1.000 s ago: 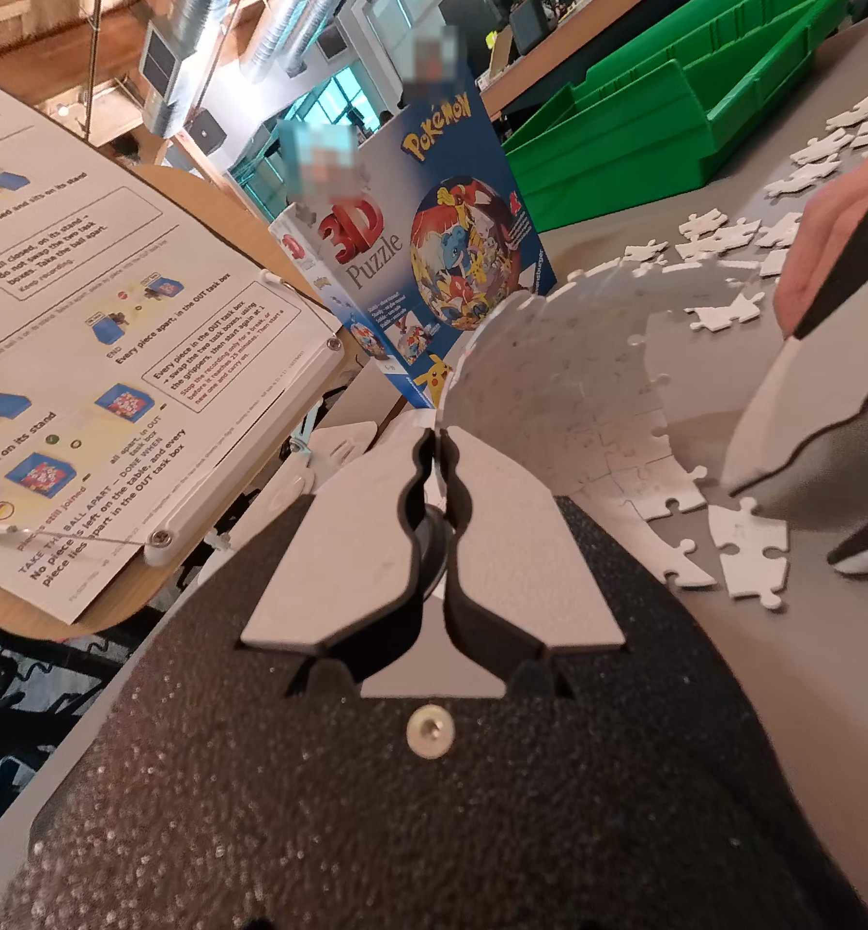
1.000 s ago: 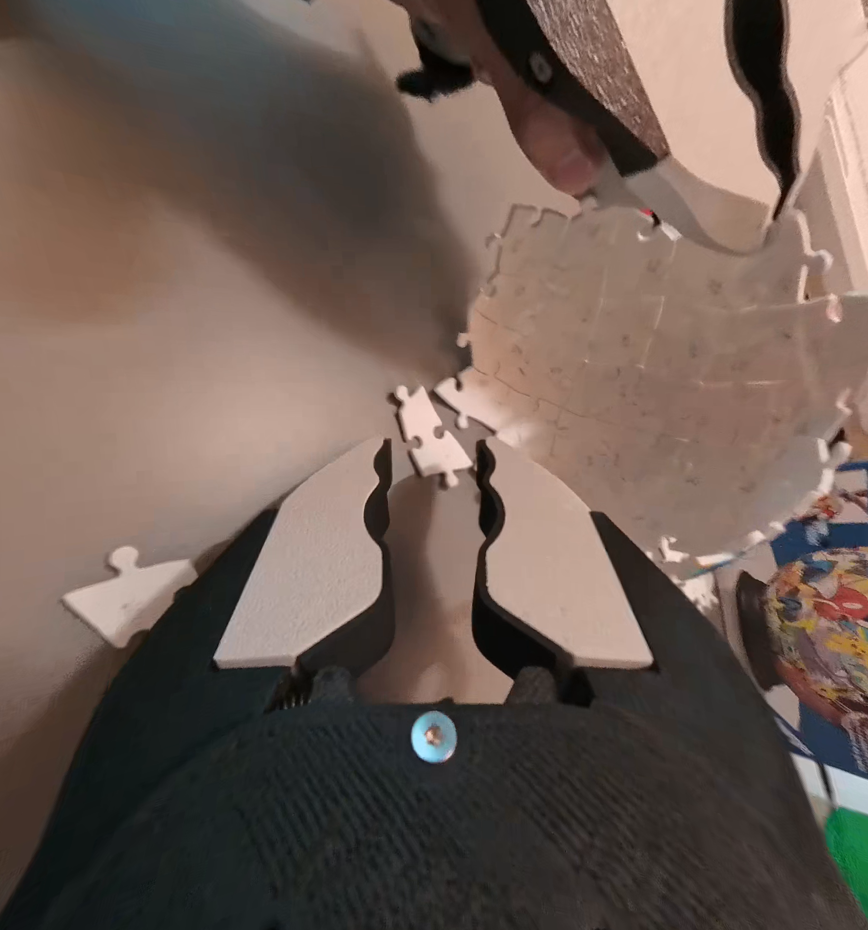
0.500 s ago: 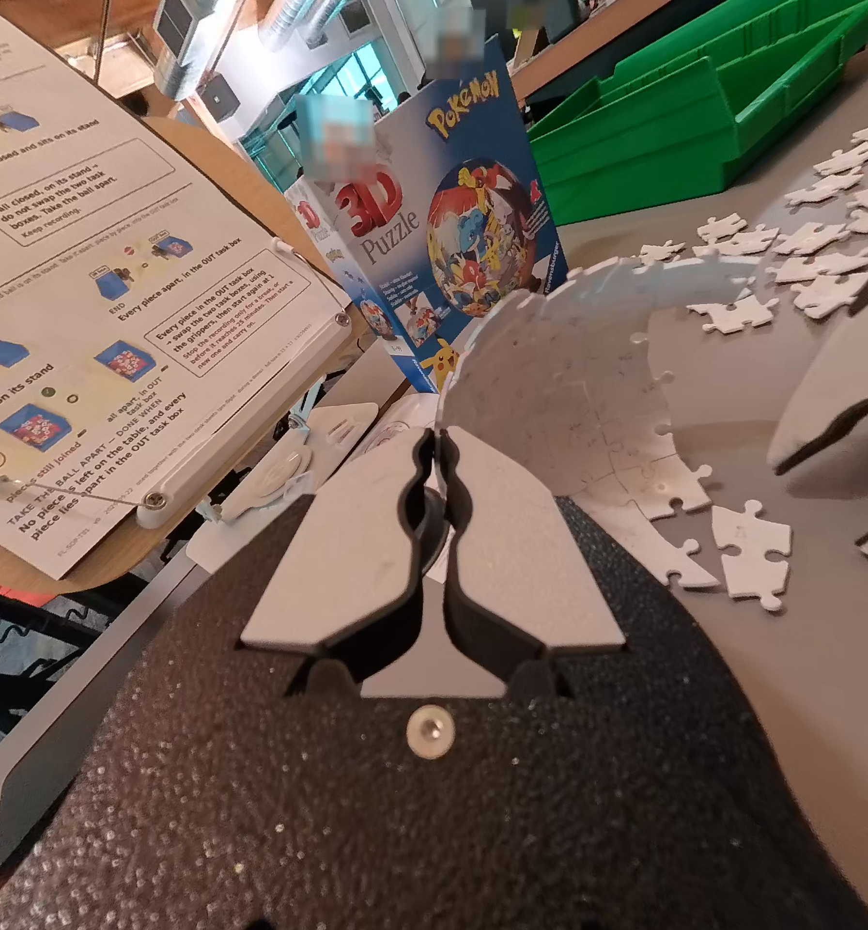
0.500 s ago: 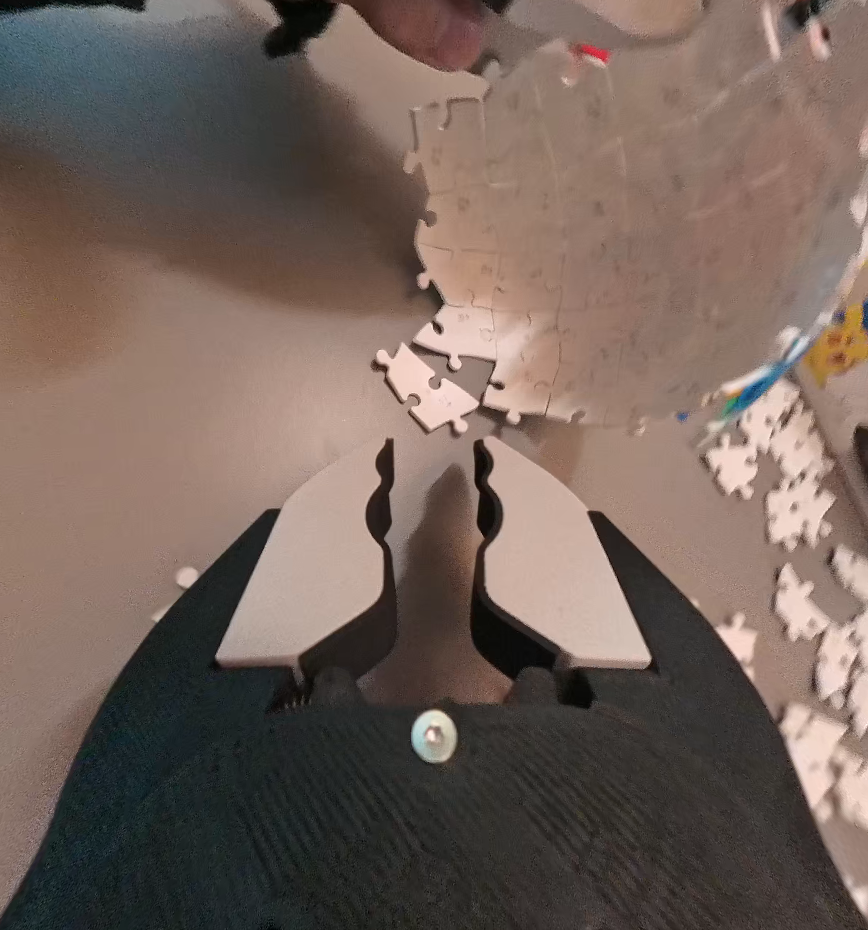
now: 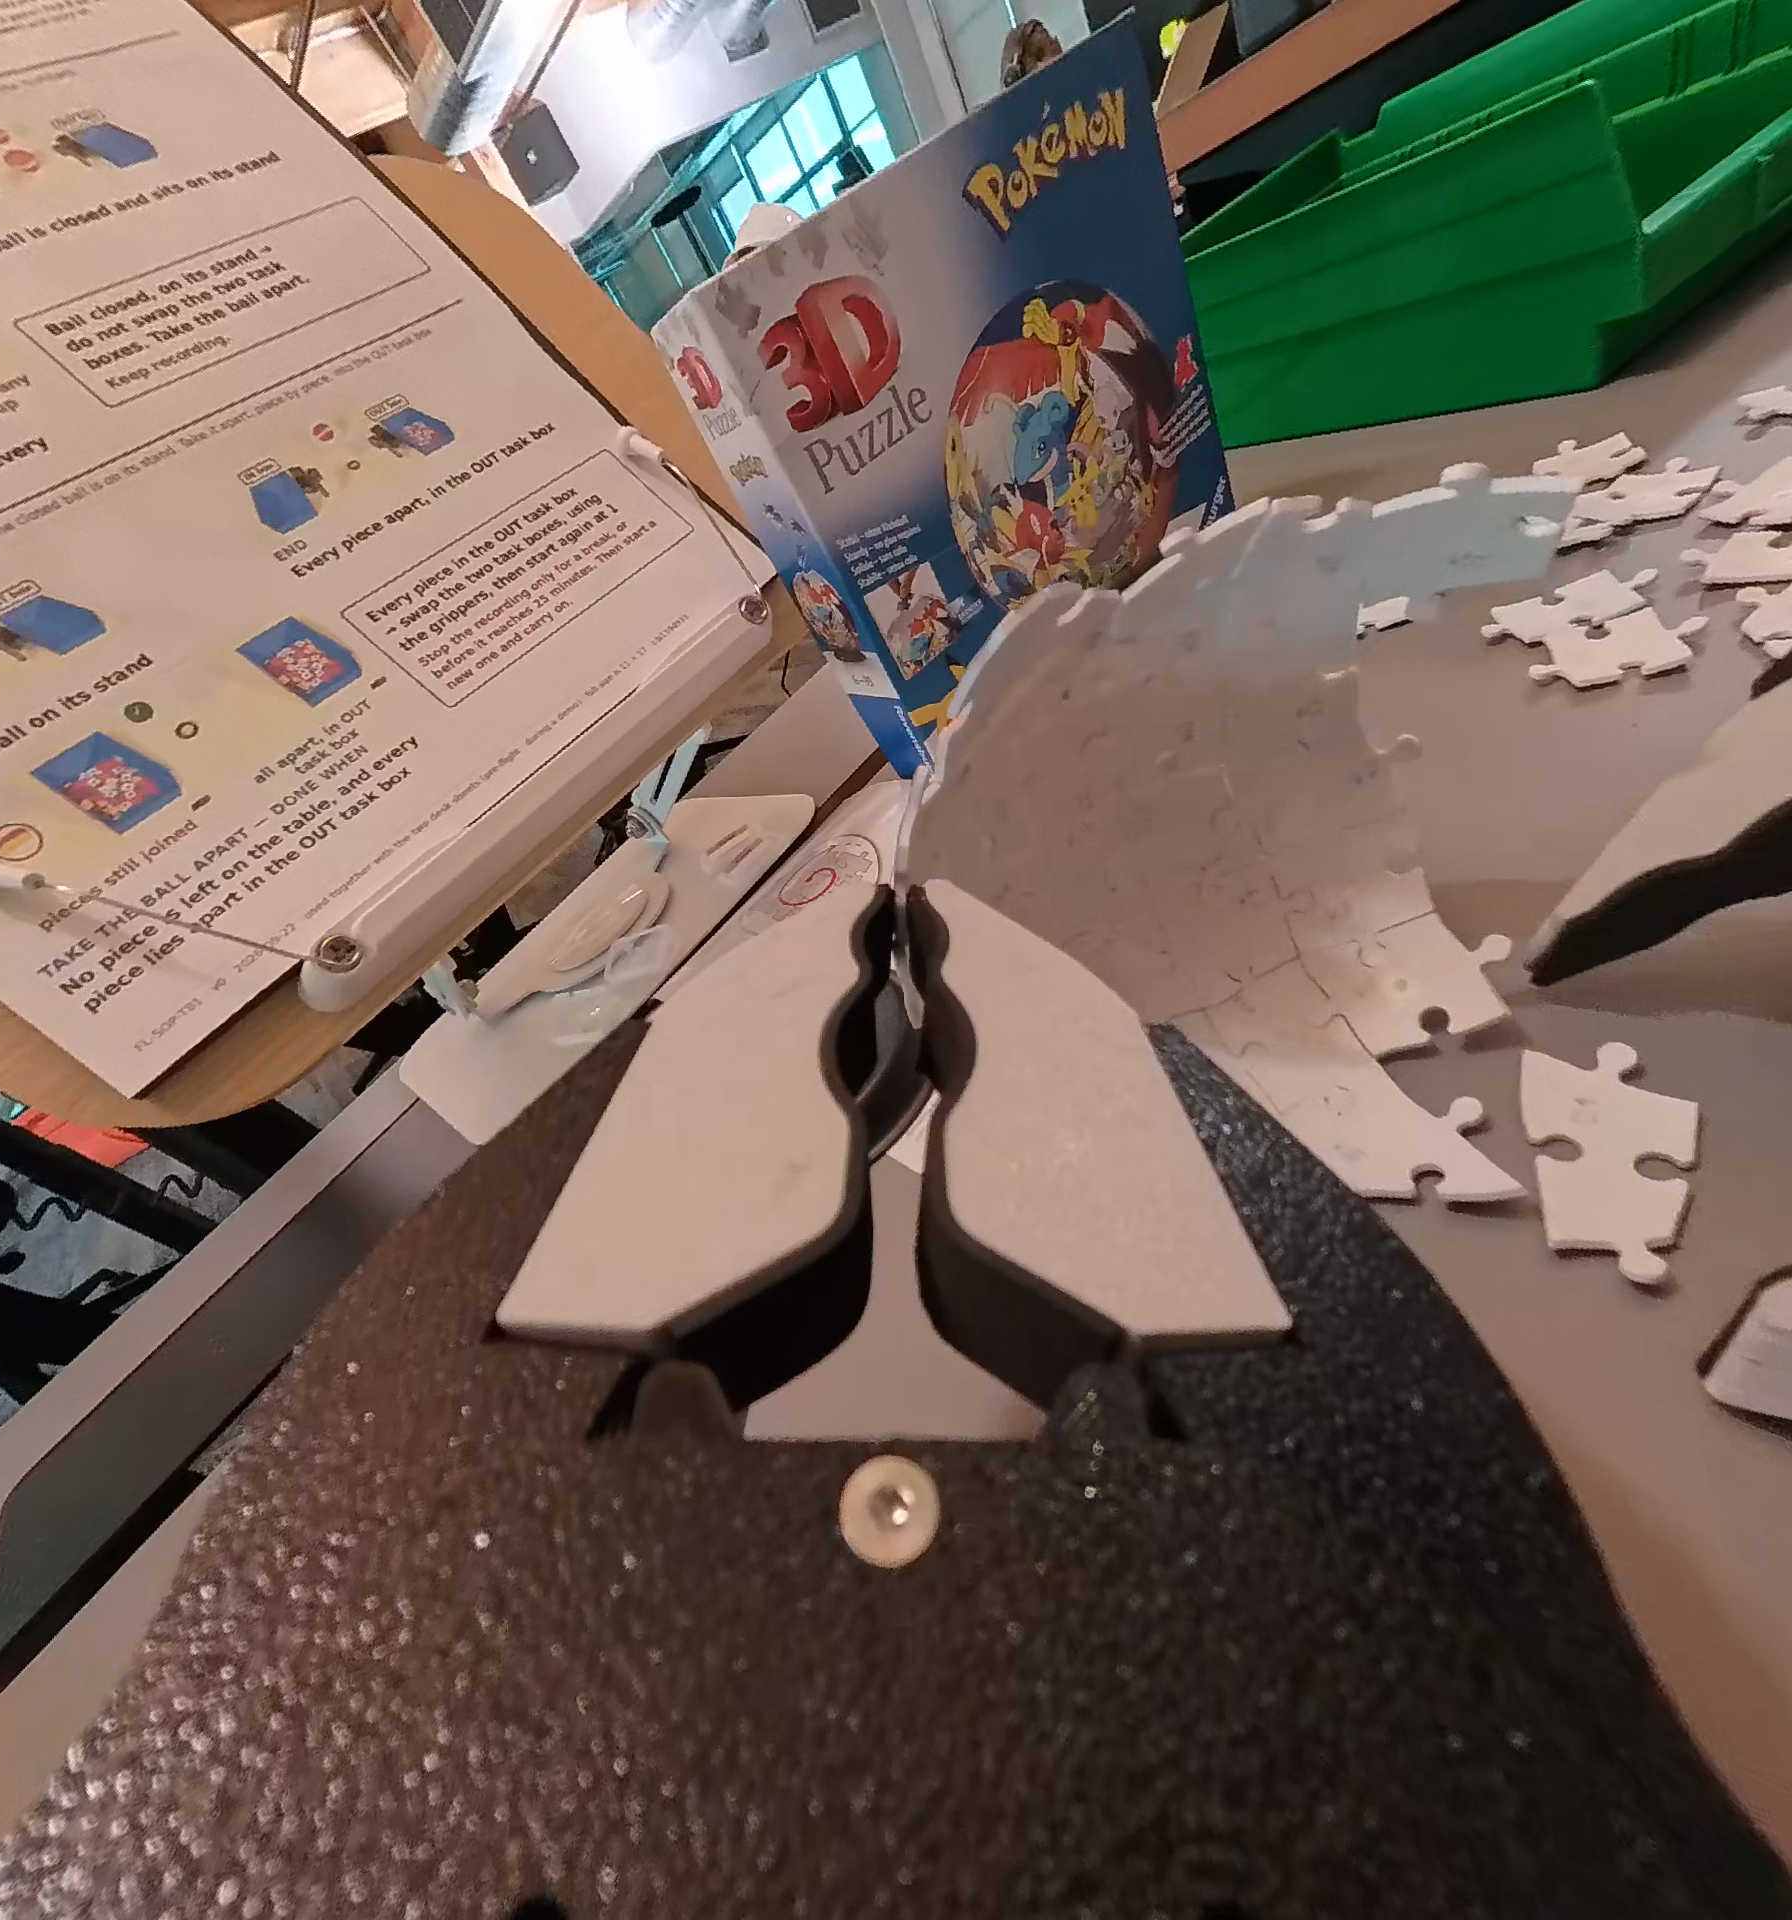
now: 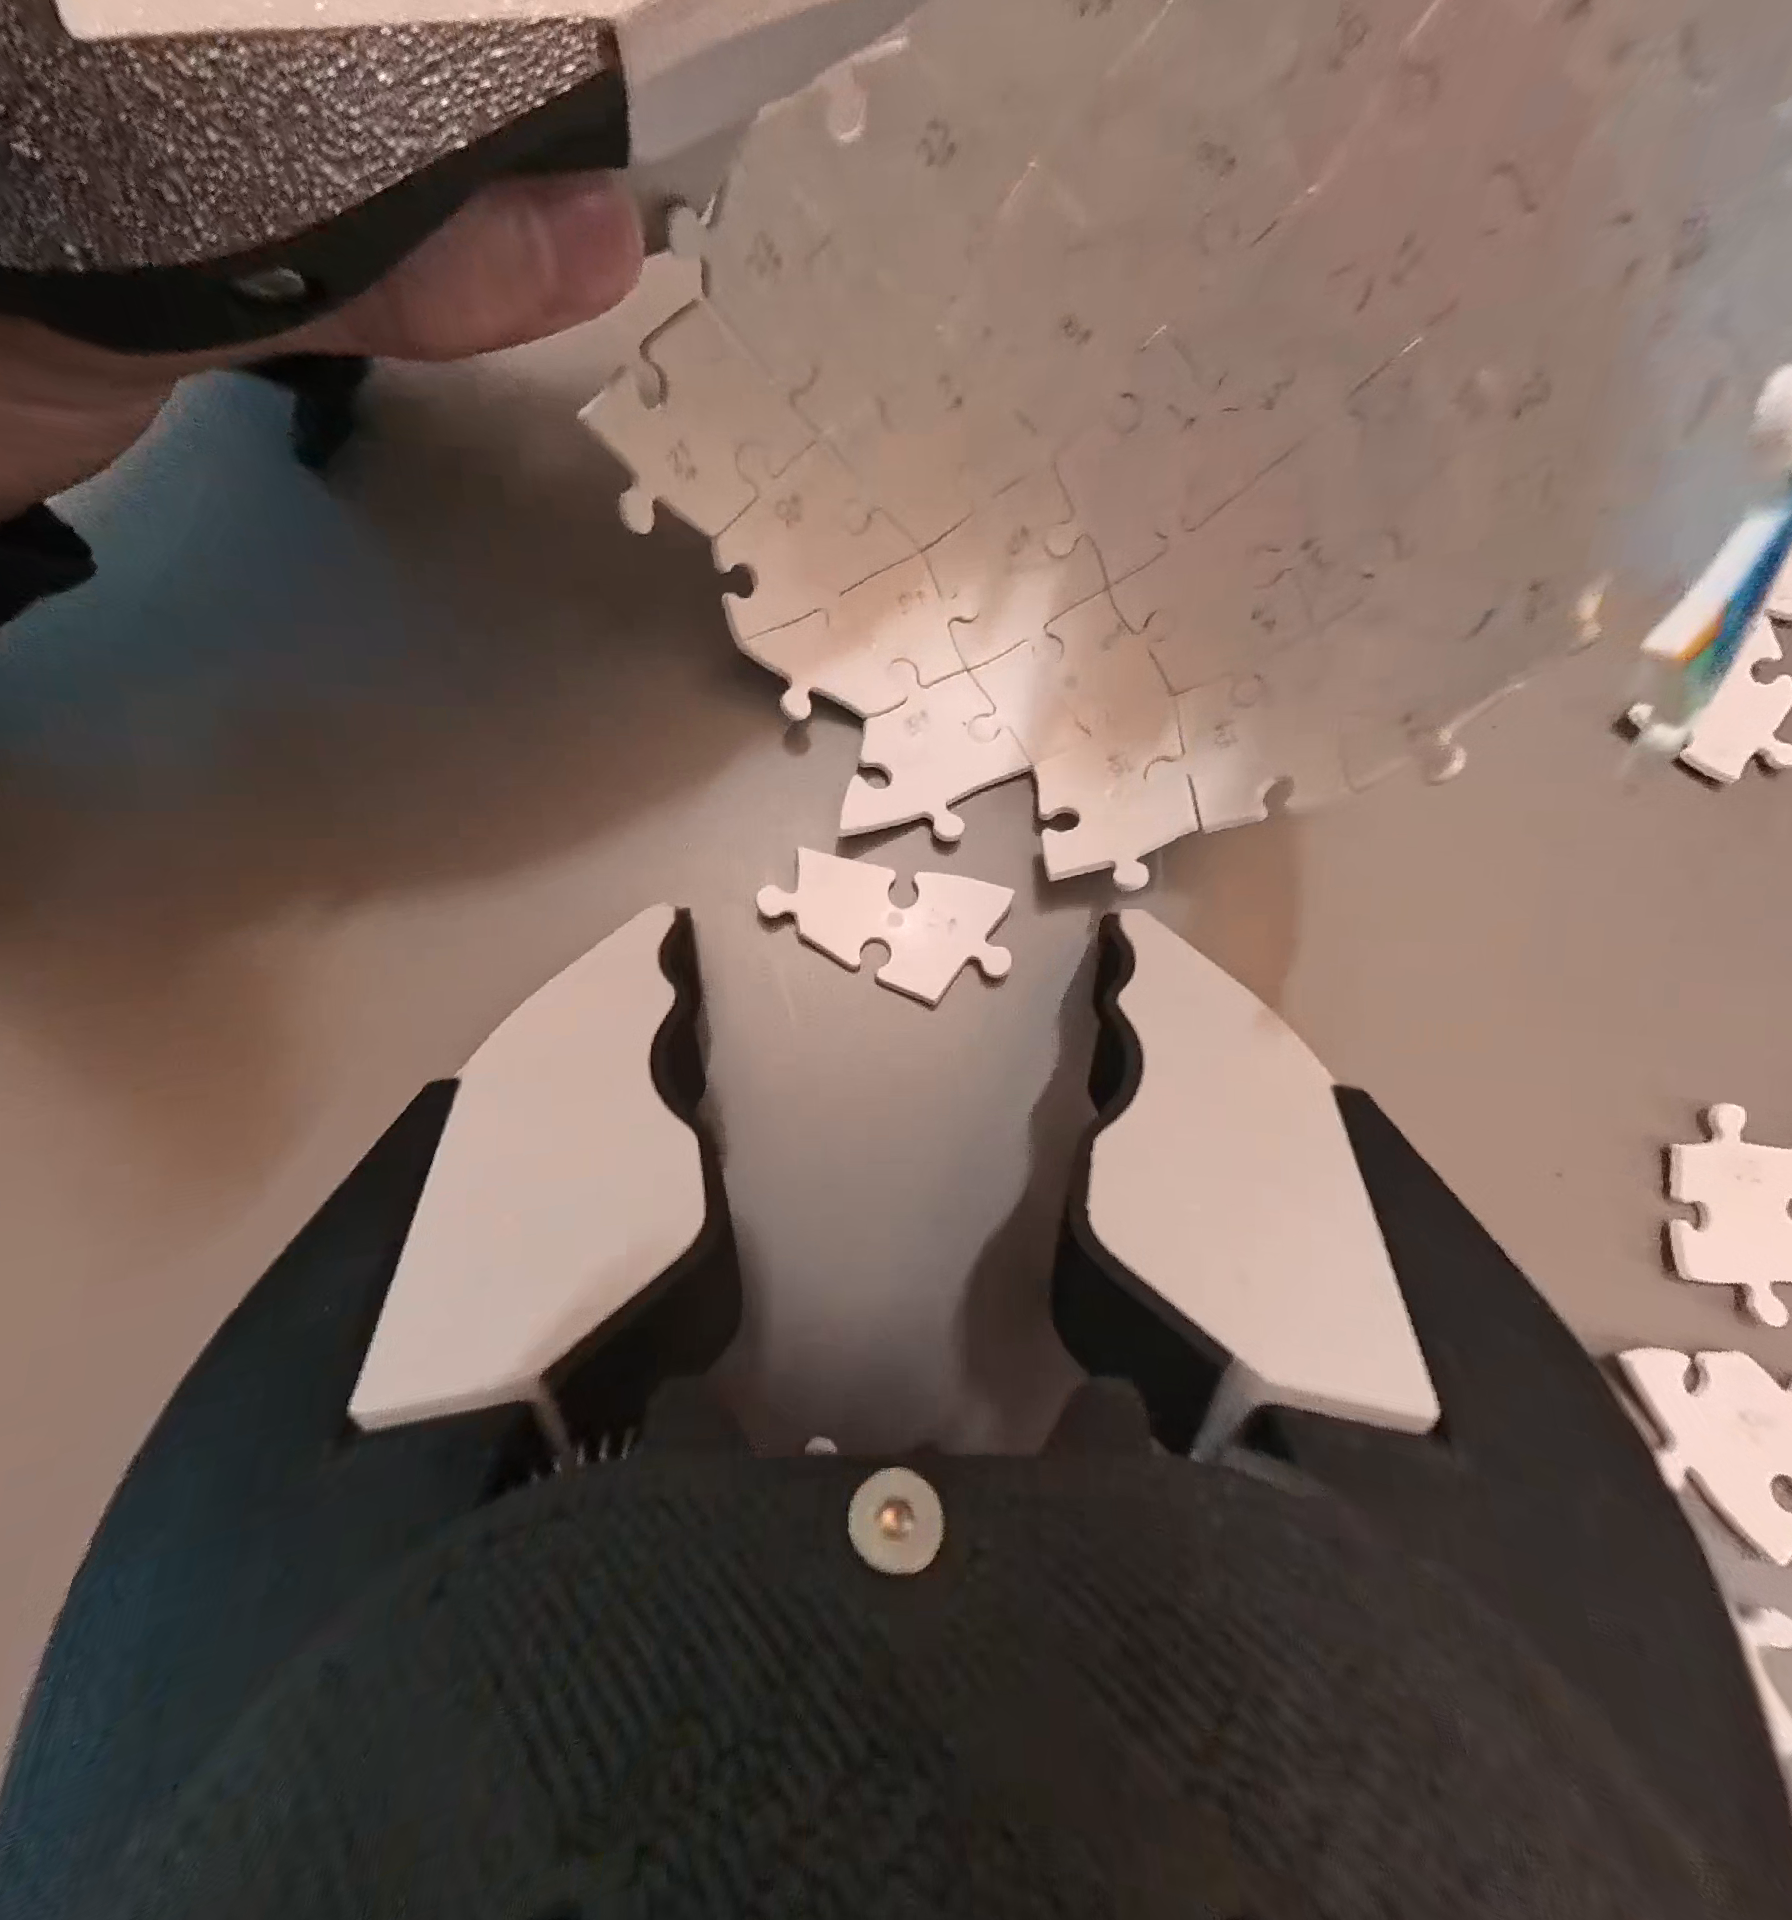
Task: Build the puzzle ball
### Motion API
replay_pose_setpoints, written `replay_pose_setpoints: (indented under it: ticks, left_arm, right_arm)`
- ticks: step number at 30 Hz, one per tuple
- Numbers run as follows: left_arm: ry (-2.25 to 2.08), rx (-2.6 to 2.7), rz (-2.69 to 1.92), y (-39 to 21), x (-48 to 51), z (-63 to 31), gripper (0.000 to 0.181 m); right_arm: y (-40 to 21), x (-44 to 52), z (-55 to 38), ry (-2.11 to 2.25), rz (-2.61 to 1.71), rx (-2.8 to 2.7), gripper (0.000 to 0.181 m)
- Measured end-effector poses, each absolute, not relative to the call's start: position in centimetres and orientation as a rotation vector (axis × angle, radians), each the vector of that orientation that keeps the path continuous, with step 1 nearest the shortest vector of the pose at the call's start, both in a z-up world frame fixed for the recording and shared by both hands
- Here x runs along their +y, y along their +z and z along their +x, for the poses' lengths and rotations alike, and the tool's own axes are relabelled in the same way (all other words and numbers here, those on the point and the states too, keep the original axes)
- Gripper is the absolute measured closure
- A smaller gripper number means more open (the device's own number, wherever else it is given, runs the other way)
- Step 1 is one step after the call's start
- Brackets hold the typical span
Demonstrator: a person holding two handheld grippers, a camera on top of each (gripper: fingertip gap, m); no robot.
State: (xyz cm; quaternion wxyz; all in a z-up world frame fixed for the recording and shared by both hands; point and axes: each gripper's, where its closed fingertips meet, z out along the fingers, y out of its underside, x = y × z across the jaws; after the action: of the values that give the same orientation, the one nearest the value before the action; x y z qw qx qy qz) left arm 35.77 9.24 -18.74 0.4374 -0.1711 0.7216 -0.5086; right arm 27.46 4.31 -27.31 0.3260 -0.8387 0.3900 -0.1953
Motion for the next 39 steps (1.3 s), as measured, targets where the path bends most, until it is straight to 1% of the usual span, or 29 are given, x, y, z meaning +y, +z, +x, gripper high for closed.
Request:
replay_pose_setpoints:
  ticks: [2, 5, 9, 15, 16, 18, 22, 25, 28, 29, 31, 32, 38, 39]
  left_arm:
    - [-1.261, 1.792, -0.421, -18.8, 9.3, 35.7, 0.179]
    - [-1.263, 1.786, -0.414, -18.7, 9.4, 35.6, 0.179]
    - [-1.273, 1.773, -0.404, -18.4, 9.4, 35.5, 0.180]
    - [-1.272, 1.760, -0.377, -18.0, 9.3, 35.3, 0.180]
    - [-1.274, 1.759, -0.375, -18.0, 9.2, 35.3, 0.180]
    - [-1.271, 1.757, -0.374, -18.0, 9.2, 35.3, 0.180]
    - [-1.275, 1.756, -0.380, -18.0, 9.3, 35.3, 0.180]
    - [-1.275, 1.758, -0.380, -18.1, 9.2, 35.4, 0.180]
    - [-1.279, 1.760, -0.385, -18.2, 9.3, 35.4, 0.180]
    - [-1.279, 1.760, -0.386, -18.2, 9.4, 35.4, 0.180]
    - [-1.278, 1.761, -0.390, -18.3, 9.4, 35.5, 0.180]
    - [-1.280, 1.761, -0.390, -18.3, 9.4, 35.4, 0.180]
    - [-1.285, 1.763, -0.386, -18.3, 9.3, 35.4, 0.180]
    - [-1.286, 1.763, -0.386, -18.3, 9.3, 35.4, 0.180]
  right_arm:
    - [-27.3, 4.4, 27.5, -0.501, -2.183, 1.036, 0.112]
    - [-27.3, 4.6, 27.3, -0.499, -2.177, 1.030, 0.127]
    - [-27.3, 3.9, 27.5, -0.521, -2.187, 1.053, 0.130]
    - [-27.3, 4.2, 27.1, -0.481, -2.210, 1.018, 0.146]
    - [-27.3, 4.1, 27.2, -0.486, -2.205, 1.017, 0.145]
    - [-27.3, 3.7, 27.3, -0.506, -2.200, 1.036, 0.139]
    - [-26.9, 2.6, 27.1, -0.578, -2.239, 1.065, 0.115]
    - [-27.2, 4.4, 26.3, -0.432, -2.180, 1.063, 0.116]
    - [-27.4, 4.3, 26.8, -0.474, -2.180, 1.070, 0.116]
    - [-27.4, 4.2, 26.9, -0.470, -2.176, 1.076, 0.119]
    - [-27.4, 3.7, 27.2, -0.471, -2.174, 1.084, 0.130]
    - [-27.4, 3.3, 27.5, -0.488, -2.173, 1.091, 0.132]
    - [-27.3, 2.1, 28.5, -0.526, -2.148, 1.109, 0.128]
    - [-27.3, 2.2, 28.4, -0.527, -2.153, 1.096, 0.130]
